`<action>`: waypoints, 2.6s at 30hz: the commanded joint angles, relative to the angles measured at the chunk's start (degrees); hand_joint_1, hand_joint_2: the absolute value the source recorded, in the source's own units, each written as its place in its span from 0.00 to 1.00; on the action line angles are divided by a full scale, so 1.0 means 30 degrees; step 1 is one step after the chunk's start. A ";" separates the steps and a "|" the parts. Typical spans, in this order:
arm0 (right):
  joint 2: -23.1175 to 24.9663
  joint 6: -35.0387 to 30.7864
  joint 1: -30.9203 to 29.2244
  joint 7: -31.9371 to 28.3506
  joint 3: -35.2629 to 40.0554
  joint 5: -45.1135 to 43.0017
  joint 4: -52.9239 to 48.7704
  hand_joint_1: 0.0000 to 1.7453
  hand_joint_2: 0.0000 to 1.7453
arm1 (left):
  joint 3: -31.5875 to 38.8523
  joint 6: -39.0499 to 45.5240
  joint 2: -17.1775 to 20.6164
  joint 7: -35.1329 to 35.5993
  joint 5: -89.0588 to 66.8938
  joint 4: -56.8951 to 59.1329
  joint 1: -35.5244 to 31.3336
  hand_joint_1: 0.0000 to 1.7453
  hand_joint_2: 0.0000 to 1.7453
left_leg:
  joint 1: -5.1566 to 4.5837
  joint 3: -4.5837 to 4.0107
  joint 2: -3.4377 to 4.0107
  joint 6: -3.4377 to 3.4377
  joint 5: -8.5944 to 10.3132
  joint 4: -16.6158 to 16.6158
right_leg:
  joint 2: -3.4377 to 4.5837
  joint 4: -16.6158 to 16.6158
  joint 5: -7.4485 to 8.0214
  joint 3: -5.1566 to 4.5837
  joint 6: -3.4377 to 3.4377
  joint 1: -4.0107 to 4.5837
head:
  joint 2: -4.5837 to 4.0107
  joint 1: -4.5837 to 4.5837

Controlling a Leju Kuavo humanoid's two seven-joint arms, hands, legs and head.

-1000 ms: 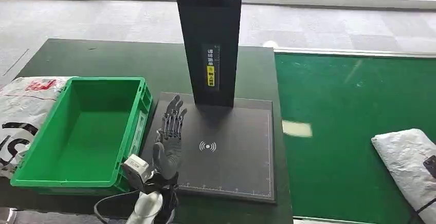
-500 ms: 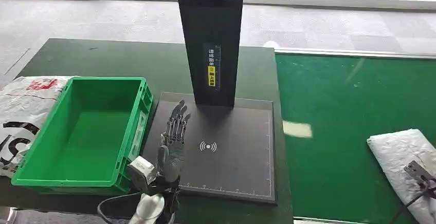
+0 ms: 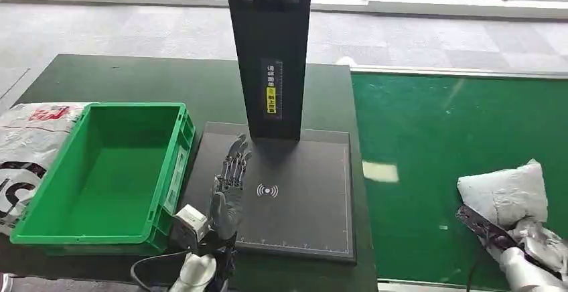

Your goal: Moved the parcel from conveyor to table for the left to box.

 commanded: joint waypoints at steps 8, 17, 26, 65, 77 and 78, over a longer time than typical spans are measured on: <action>0.3292 -0.0609 0.3839 -0.1454 0.2914 -0.0976 -0.2211 1.00 1.00 | 0.0935 -0.0260 0.0197 0.0121 -0.0180 0.0555 -0.0016 0.00 0.00 | 0.0239 0.0092 0.0147 -0.0084 -0.0204 0.0079 | 0.0130 -0.0132 -0.0041 0.0289 -0.0099 0.0176 | 0.0000 0.0015; 0.4230 -0.1999 0.5994 -0.1284 0.4097 -0.3426 -0.7460 1.00 1.00 | 0.1021 -0.0369 0.0093 0.0199 -0.0358 0.0059 0.0343 0.00 0.00 | 0.0218 0.0163 0.0220 -0.0097 -0.0251 -0.0022 | 0.0214 -0.0229 -0.0053 0.0333 -0.0102 0.0150 | 0.0000 0.0015; 0.4906 -0.4655 0.6458 -0.1997 0.3769 -0.5087 -0.9277 1.00 1.00 | 0.1002 -0.0396 0.0053 0.0230 -0.0445 0.0189 0.0298 0.00 0.00 | 0.0258 0.0397 0.0276 -0.0135 -0.0379 -0.0007 | 0.0265 -0.0256 -0.0161 0.0576 -0.0150 0.0197 | 0.0000 0.0007; 0.5799 -0.9365 0.7623 -0.5844 0.3880 -1.0676 -1.2241 1.00 1.00 | -0.0069 0.0683 0.0522 0.0050 0.0076 0.1311 -0.0712 0.00 0.00 | 0.0033 0.0240 -0.0196 -0.0106 -0.0253 -0.0036 | -0.0172 -0.0150 -0.0265 0.0320 -0.0108 -0.0027 | 0.0000 0.0007; 0.7603 -1.0202 0.8587 -0.8801 0.2562 -1.1901 -1.5911 1.00 1.00 | -0.0165 0.0827 0.0461 0.0050 0.0259 0.1382 -0.0794 0.00 0.00 | 0.0016 0.0197 -0.0200 -0.0108 -0.0244 -0.0042 | -0.0177 -0.0126 -0.0267 0.0256 -0.0110 -0.0045 | 0.0000 0.0007; 0.7603 -1.0202 0.8587 -0.8801 0.2562 -1.1901 -1.5911 1.00 1.00 | -0.0165 0.0827 0.0461 0.0050 0.0259 0.1382 -0.0794 0.00 0.00 | 0.0015 0.0198 -0.0205 -0.0107 -0.0243 -0.0043 | -0.0181 -0.0126 -0.0267 0.0257 -0.0108 -0.0047 | 0.0000 0.0007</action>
